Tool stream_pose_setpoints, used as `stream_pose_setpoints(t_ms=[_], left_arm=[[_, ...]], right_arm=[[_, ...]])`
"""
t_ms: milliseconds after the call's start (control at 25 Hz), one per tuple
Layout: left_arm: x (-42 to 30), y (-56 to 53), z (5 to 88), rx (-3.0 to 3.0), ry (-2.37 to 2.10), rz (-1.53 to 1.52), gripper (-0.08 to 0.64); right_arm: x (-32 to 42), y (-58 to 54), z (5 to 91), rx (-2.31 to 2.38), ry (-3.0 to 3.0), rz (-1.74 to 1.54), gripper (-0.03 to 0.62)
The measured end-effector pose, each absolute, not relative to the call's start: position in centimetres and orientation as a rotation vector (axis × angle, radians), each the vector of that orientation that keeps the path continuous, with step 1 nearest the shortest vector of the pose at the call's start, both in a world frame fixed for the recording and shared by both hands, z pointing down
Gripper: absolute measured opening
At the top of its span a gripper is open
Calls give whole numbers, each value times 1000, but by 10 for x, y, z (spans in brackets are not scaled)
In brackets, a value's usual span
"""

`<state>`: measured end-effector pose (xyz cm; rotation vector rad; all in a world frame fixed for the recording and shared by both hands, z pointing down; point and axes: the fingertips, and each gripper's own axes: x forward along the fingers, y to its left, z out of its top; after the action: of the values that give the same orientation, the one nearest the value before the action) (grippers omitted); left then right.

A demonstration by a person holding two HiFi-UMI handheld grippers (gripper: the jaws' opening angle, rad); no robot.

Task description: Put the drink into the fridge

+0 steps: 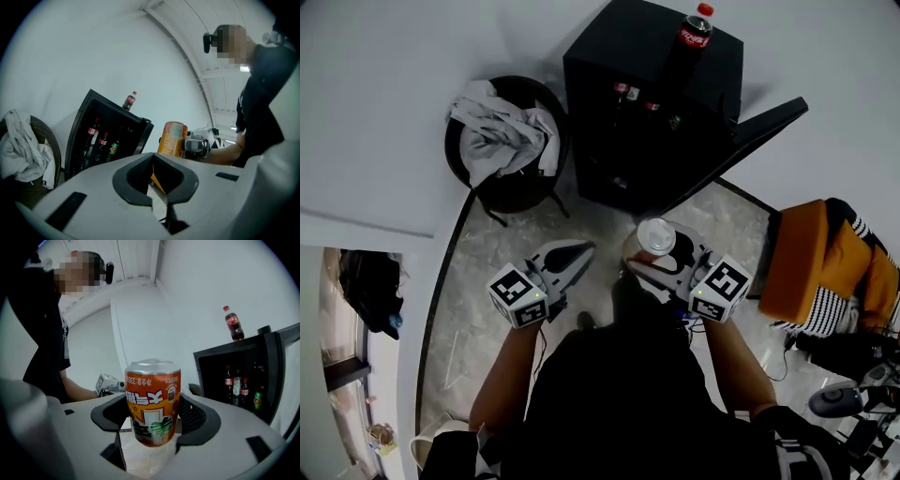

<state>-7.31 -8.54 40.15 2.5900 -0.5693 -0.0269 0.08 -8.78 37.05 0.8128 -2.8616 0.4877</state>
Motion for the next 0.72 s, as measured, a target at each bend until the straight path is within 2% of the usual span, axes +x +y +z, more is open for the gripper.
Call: stream_pose_setpoints(t_ms=[360, 720], left_arm=[[-24, -185, 377, 2570, -667, -46, 11], [-38, -246, 411, 2517, -652, 7, 11]], right_arm=[[27, -189, 358, 697, -2907, 330, 324], [10, -270, 395, 773, -2871, 257, 324]])
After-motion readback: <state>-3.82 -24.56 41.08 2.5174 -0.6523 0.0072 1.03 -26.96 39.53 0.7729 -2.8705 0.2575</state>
